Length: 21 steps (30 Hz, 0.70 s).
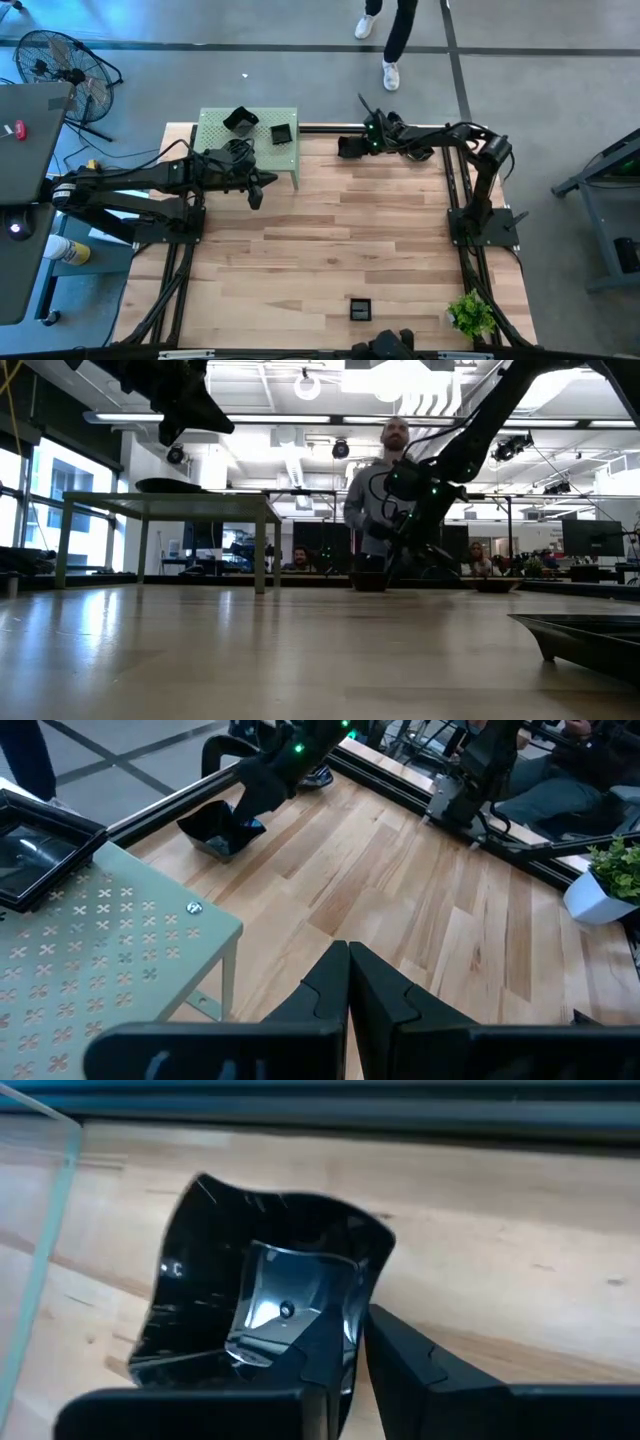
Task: Pick & Place Mini shaped plates
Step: Stack the black distorted square plate on top of the stacked black distorted square plate on the shelf
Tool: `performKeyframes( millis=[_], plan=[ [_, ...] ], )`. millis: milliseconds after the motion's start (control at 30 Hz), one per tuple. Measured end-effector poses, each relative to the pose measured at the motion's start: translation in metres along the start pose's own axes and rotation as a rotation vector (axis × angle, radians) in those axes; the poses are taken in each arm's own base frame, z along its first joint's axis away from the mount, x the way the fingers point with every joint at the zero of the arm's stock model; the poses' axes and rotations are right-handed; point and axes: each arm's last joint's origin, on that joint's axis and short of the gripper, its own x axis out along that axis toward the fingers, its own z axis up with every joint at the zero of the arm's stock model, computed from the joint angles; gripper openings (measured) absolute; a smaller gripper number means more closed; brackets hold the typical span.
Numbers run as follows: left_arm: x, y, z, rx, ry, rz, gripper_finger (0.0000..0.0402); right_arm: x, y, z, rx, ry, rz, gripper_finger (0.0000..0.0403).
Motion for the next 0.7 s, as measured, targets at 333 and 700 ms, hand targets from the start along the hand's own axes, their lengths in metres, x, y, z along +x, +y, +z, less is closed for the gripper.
performKeyframes(
  millis=[333, 700],
  plan=[
    [0.0, 0.0, 0.0, 0.001, 0.002, 0.004, 0.0001, -0.002, 0.005, -0.005, -0.014, 0.019, -0.003, 0.0006],
    [0.0, 0.0, 0.0, 0.001, 0.002, 0.005, 0.0001, -0.067, 0.025, -0.004, -0.161, 0.017, 0.023, 0.0005]
  ],
)
